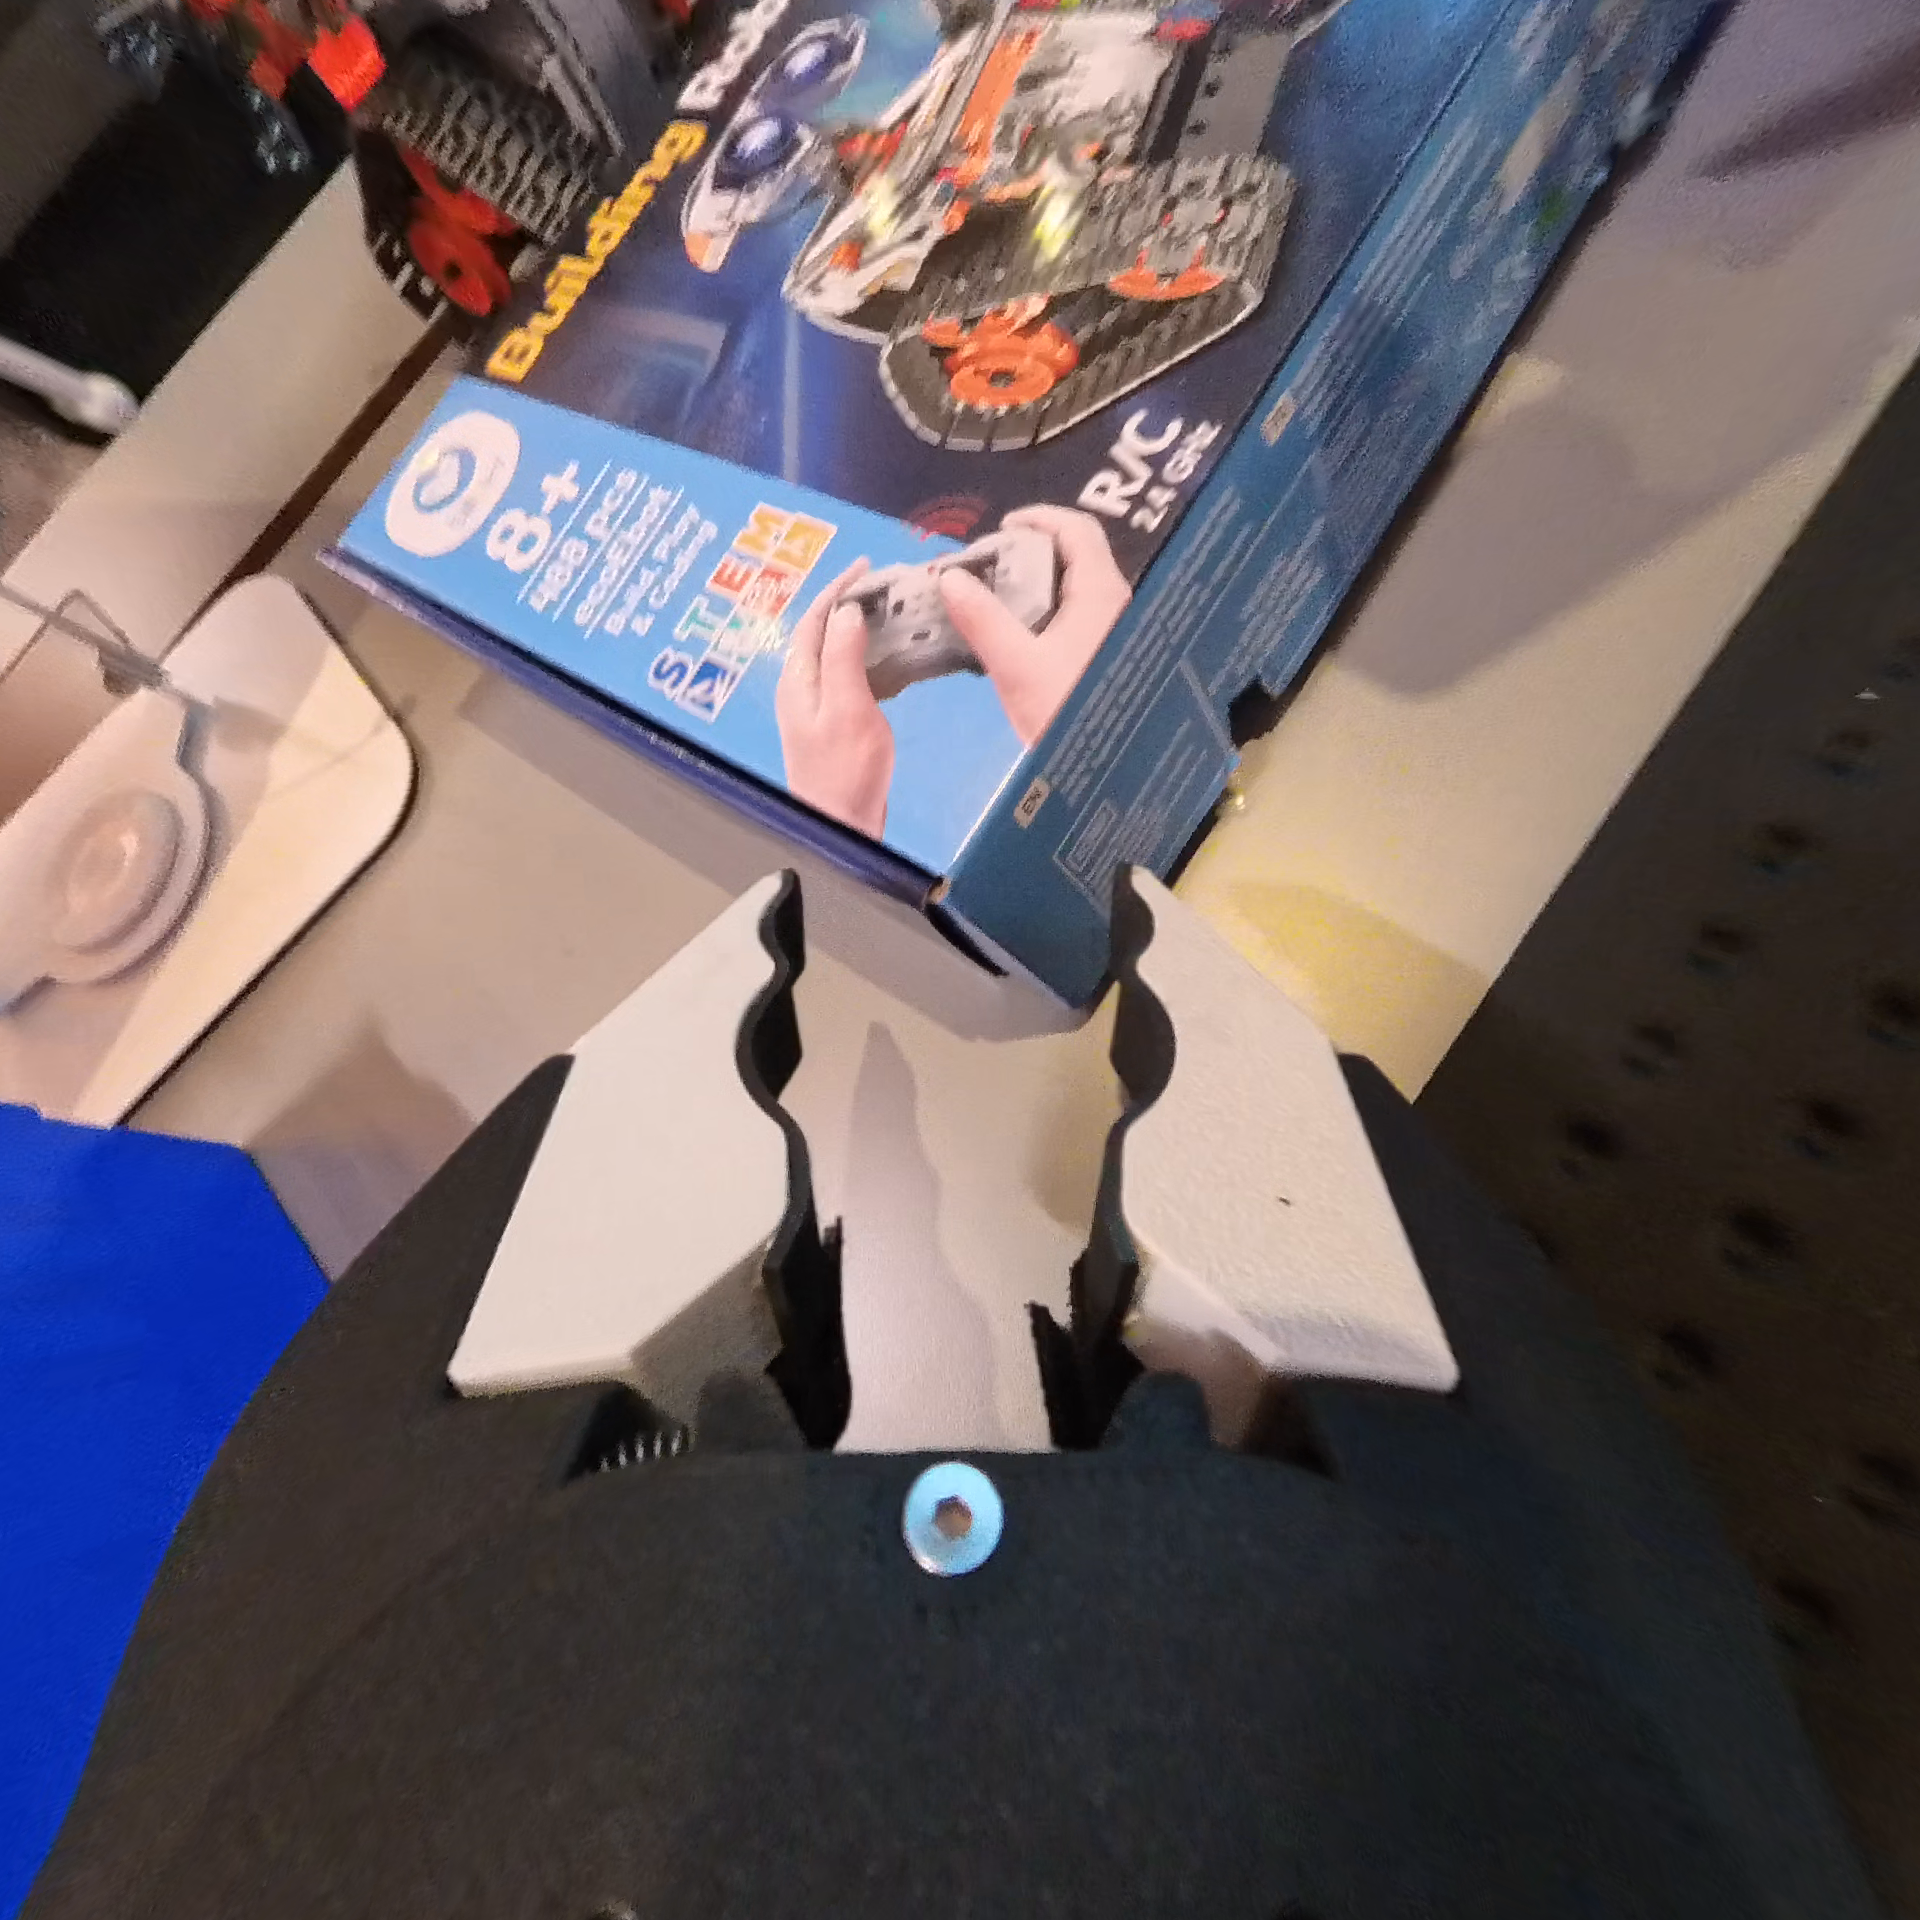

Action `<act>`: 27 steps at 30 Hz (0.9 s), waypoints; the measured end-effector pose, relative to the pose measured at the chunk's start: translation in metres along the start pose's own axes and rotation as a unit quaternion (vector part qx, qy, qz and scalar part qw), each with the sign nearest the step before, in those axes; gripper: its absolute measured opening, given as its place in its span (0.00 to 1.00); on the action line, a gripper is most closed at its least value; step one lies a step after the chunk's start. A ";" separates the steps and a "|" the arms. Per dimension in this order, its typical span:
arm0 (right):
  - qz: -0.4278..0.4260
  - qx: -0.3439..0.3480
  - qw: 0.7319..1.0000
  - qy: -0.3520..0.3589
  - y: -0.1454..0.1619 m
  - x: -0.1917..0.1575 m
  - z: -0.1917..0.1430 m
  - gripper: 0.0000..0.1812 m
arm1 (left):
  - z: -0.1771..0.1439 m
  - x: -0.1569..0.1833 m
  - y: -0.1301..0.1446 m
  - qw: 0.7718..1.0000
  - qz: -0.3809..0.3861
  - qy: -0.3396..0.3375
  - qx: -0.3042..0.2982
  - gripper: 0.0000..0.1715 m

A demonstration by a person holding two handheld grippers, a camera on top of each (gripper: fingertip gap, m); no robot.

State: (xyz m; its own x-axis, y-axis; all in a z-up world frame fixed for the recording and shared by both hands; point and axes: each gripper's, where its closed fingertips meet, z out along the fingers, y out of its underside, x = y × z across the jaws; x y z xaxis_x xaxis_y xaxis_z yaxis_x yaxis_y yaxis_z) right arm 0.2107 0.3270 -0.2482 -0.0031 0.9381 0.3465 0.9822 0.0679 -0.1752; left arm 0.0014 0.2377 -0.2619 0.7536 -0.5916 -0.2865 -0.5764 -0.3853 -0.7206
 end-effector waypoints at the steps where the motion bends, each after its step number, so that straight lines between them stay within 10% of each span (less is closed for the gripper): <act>1: -0.012 -0.011 1.000 -0.001 0.008 0.000 0.005 0.49 | 0.000 0.001 -0.005 1.000 0.011 0.004 0.004 0.35; 11: -0.067 -0.044 0.994 0.074 0.023 0.010 0.031 0.38 | 0.023 -0.004 -0.010 0.987 0.150 -0.046 -0.023 0.28; 27: -0.072 0.012 0.995 0.064 -0.002 -0.022 0.020 0.34 | 0.004 -0.016 0.008 0.983 0.164 -0.064 -0.042 0.23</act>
State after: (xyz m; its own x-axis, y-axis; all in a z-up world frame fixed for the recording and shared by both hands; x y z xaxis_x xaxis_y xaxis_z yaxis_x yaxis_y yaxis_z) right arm 0.2049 0.3128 -0.2735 -0.1185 0.8667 0.4845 0.9683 0.2089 -0.1369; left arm -0.0141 0.2474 -0.2655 0.5530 -0.6017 -0.5763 -0.8155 -0.2489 -0.5225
